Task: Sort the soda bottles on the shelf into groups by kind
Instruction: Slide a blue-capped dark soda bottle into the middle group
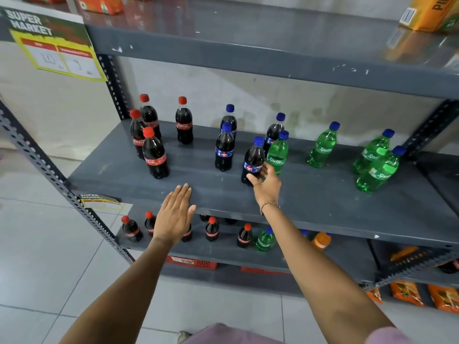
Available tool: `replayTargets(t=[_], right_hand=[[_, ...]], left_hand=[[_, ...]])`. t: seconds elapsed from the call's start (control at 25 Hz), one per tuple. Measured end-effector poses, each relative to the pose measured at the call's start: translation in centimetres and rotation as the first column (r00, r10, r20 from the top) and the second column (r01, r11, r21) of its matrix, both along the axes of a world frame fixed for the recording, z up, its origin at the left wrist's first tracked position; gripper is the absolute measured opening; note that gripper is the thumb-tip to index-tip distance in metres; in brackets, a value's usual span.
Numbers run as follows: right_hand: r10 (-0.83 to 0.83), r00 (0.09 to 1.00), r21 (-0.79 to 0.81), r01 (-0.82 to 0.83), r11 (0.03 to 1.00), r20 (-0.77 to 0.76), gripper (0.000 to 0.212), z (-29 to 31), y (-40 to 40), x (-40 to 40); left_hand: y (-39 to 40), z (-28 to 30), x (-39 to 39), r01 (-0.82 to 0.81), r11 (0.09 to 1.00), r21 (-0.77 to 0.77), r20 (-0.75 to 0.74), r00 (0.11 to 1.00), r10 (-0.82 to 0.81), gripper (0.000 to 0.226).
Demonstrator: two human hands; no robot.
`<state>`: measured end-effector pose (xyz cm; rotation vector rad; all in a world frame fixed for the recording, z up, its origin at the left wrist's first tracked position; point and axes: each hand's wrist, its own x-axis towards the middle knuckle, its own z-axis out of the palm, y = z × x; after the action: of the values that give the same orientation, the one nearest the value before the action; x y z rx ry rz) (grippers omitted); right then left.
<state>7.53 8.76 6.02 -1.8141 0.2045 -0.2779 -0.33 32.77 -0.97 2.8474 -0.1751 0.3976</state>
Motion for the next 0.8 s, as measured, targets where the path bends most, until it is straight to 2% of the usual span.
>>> replayTargets(t=[0.08, 0.16, 0.28, 0.36, 0.48, 0.6, 0.68, 0.8], right_hand=[[0.01, 1.0, -0.013, -0.01, 1.0, -0.02, 0.056, 0.2, 0.1, 0.0], [-0.048, 0.998, -0.035, 0.047, 0.998, -0.043, 0.058, 0.0, 0.2, -0.5], [-0.179, 0.984, -0.104, 0.18, 0.978, 0.018, 0.03, -1.5, 1.6, -2.5], [-0.081, 0.995, -0.152, 0.088, 0.984, 0.054, 0.016, -2.5, 3.7, -3.9], [0.221, 0.975, -0.198, -0.223, 0.954, -0.034, 0.01, -2.5, 7.9, -3.8], [0.447, 0.884, -0.218, -0.466, 0.857, -0.134, 0.022, -1.1, 13.1, -2.4], [0.487, 0.863, -0.205, -0.506, 0.838, -0.137, 0.038, -0.6, 16.7, -1.6], [0.462, 0.88, -0.163, -0.474, 0.865, -0.106, 0.064, 0.1, 20.6, 0.0]], left_hand=[[0.0, -0.1, 0.1, -0.003, 1.0, -0.016, 0.008, 1.0, 0.004, 0.061], [0.0, -0.1, 0.0, 0.004, 1.0, -0.024, 0.01, 1.0, -0.003, 0.062], [1.4, -0.2, -0.5, -0.038, 0.998, -0.05, 0.034, 0.999, 0.04, 0.064], [3.5, -0.4, -1.3, -0.08, 0.994, -0.072, 0.042, 0.996, 0.083, 0.066], [7.0, -0.6, -1.9, -0.148, 0.984, -0.095, 0.054, 0.987, 0.153, 0.068], [10.4, 0.4, -0.4, -0.184, 0.98, -0.071, 0.055, 0.981, 0.188, 0.064], [12.3, 0.9, 0.8, -0.164, 0.985, -0.055, 0.037, 0.985, 0.167, 0.062], [13.9, 0.4, 1.3, -0.051, 0.999, 0.005, 0.051, 0.997, 0.05, 0.061]])
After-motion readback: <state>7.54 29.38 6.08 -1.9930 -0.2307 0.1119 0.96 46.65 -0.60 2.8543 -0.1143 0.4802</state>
